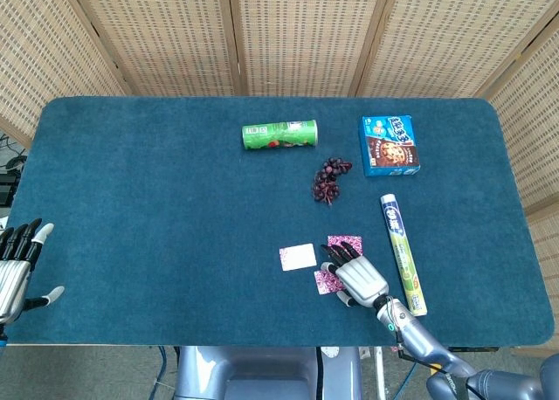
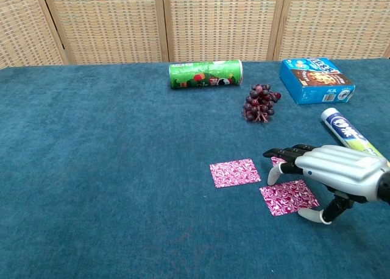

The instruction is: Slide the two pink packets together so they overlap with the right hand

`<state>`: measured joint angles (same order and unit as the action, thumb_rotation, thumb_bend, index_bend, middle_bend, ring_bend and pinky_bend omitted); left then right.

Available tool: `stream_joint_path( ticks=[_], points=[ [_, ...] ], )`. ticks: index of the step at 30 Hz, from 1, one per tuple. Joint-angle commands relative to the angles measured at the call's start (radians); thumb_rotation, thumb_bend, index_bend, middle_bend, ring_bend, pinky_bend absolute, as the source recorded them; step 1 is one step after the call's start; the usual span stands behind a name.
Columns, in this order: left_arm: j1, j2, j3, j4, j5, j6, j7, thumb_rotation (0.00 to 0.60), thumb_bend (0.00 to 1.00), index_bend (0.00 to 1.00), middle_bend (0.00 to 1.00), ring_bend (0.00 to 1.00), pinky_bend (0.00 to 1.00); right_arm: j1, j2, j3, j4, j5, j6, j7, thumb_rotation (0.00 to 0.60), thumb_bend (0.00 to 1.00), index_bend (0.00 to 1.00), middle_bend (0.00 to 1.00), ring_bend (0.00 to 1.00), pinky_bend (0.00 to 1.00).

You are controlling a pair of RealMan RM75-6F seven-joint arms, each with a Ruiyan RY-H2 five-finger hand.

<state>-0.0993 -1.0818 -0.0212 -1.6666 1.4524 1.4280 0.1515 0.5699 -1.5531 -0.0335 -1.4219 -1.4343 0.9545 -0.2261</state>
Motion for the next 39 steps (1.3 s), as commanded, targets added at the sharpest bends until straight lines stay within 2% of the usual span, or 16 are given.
stream_joint_path(
  ticks=[1, 39],
  points=[
    [0.000, 0.000, 0.000, 0.000, 0.000, 0.000, 0.000, 0.600, 0.00, 0.00, 0.00, 0.00, 0.00, 0.001, 0.002, 0.002, -0.004, 0.000, -0.002, -0.003, 0.600, 0.42, 0.68, 0.00, 0.00, 0.00],
    [0.000, 0.001, 0.000, -0.002, -0.001, -0.002, -0.002, 0.600, 0.00, 0.00, 0.00, 0.00, 0.00, 0.007, -0.030, 0.025, 0.026, 0.048, -0.043, -0.047, 0.600, 0.43, 0.69, 0.00, 0.00, 0.00]
  ],
)
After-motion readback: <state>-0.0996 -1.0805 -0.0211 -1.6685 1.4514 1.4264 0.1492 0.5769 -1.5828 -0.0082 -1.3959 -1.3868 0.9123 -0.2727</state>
